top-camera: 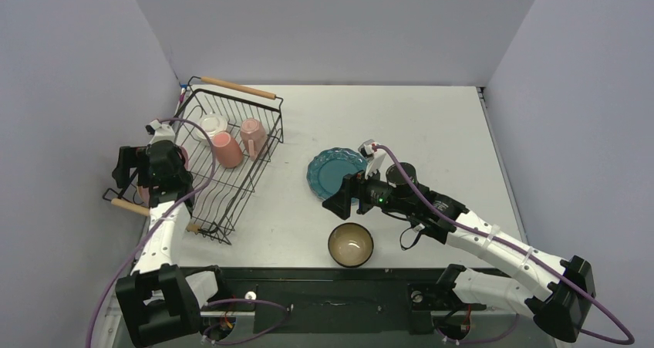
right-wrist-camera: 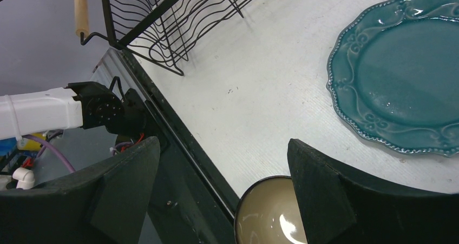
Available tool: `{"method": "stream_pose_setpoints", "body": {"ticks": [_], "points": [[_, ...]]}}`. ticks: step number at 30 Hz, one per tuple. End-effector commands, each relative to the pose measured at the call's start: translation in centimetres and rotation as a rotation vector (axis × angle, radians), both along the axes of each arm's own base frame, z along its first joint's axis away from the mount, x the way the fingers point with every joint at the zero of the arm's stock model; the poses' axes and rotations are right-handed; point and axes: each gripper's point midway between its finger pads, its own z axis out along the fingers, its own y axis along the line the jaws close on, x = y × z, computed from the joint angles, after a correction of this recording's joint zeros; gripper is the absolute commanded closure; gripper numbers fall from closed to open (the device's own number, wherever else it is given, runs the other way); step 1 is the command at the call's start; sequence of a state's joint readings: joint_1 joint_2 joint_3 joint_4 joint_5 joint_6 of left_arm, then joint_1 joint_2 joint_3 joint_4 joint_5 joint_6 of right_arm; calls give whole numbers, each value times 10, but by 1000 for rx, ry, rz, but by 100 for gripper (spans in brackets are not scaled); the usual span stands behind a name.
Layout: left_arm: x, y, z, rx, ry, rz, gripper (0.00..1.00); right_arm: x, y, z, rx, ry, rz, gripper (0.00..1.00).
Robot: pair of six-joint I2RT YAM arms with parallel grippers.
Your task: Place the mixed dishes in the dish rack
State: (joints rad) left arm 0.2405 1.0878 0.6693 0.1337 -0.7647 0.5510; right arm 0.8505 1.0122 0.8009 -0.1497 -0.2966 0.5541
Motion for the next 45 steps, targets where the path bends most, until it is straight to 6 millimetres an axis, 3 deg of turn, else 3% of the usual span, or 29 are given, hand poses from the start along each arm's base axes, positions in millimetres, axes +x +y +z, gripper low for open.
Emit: {"method": "stream_pose_setpoints", "body": {"ticks": [1,15,22,33,45], "points": [[-9,13,30,9,-112,113,6,6,6,29,70,-60,3,17],[-8,-19,42,-120,-228,47,5,5,9,25,65,-45,16,17],[-11,-26,23,-120,-165,23,6,6,12,25,69,-42,21,17],[-1,-52,33,-191,-211,-94,6,7,16,21,59,-31,25,17],[-2,-64,10,-245,-178,-132,6,10,16,20,75,-11,19,17]]}}
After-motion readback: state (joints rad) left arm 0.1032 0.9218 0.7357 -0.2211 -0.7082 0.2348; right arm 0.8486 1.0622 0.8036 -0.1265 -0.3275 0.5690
